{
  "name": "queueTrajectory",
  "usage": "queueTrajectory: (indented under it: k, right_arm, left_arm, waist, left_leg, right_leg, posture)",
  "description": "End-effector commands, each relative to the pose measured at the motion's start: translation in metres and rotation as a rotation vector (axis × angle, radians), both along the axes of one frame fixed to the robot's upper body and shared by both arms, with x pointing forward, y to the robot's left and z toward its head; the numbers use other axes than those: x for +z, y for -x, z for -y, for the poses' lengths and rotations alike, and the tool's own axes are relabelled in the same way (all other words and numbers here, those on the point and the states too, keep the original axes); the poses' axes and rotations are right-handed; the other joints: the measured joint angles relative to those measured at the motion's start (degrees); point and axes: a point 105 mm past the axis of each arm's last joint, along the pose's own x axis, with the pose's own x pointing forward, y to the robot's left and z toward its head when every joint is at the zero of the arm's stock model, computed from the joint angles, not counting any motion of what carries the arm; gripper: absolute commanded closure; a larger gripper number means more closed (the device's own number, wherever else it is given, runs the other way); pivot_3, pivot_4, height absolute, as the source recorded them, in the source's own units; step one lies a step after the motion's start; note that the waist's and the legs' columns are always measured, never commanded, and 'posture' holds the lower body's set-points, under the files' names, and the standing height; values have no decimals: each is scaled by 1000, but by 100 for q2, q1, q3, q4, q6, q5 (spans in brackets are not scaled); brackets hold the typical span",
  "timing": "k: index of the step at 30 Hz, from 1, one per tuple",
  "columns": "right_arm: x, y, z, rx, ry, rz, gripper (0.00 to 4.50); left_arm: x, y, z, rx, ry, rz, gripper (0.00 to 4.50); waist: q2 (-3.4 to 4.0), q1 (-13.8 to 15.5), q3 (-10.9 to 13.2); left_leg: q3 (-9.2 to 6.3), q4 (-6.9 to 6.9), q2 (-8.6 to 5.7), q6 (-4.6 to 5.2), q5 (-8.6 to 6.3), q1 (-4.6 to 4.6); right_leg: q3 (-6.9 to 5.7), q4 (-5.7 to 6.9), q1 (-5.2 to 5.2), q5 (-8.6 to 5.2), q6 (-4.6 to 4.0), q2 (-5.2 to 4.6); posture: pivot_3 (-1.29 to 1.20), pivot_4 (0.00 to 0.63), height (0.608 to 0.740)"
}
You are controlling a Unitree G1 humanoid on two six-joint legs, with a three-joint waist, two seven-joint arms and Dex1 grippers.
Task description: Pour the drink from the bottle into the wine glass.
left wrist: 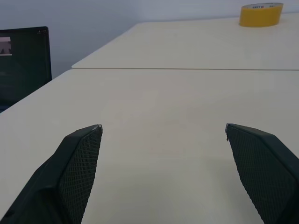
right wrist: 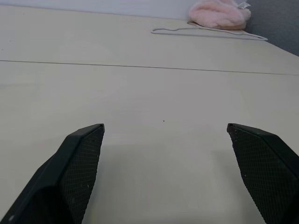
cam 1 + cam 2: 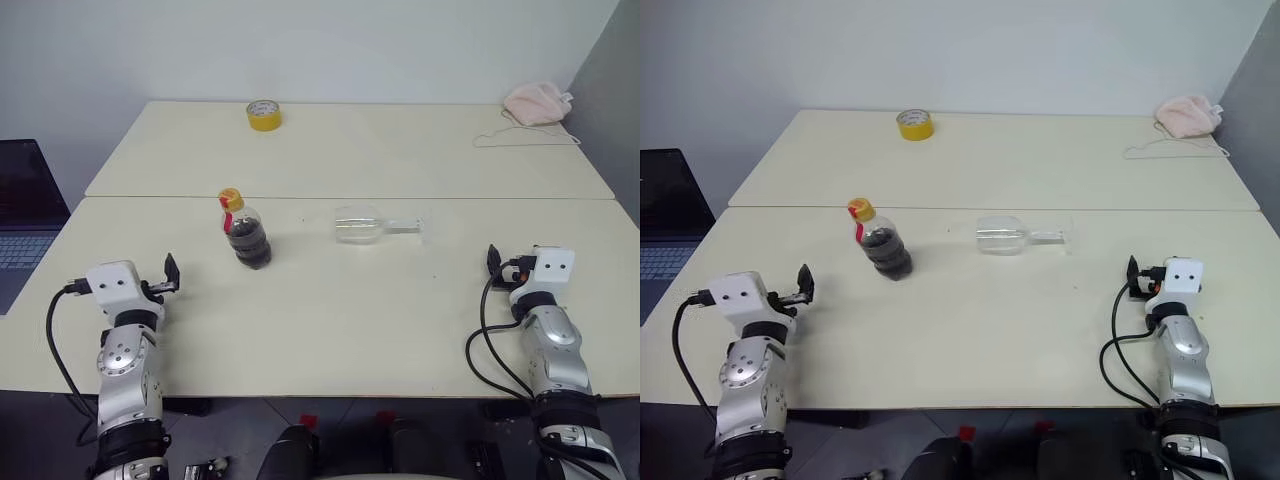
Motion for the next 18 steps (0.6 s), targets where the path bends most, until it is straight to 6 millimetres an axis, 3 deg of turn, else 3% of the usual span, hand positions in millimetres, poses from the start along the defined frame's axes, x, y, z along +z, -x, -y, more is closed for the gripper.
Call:
queueTrajectory:
  k: [1, 11, 18]
  right_arm:
    - [18, -1, 0, 10, 25, 61, 0]
    - [17, 0, 0, 12, 17, 62, 0]
    - [27, 6, 2, 17, 50, 80, 0]
  left_arm:
    - [18, -1, 0, -19, -55, 58, 32]
    - [7, -2, 11, -127, -32, -32, 32]
    - [21, 0, 18, -180, -47, 5, 32]
  waist:
    - [0, 1, 0]
    - [1, -2, 1]
    - [3, 2, 1]
  left_leg:
    - [0, 0, 0, 0, 0, 0]
    - [2, -1, 1, 0, 0, 0]
    - [4, -2, 5, 0, 0, -5]
  right_leg:
    - [0, 0, 0, 0, 0, 0]
    - [2, 1, -1, 0, 0, 1]
    - [6, 2, -10, 0, 0, 4]
  posture:
    - [0, 150, 740]
    - [0, 150, 740]
    - [0, 150, 740]
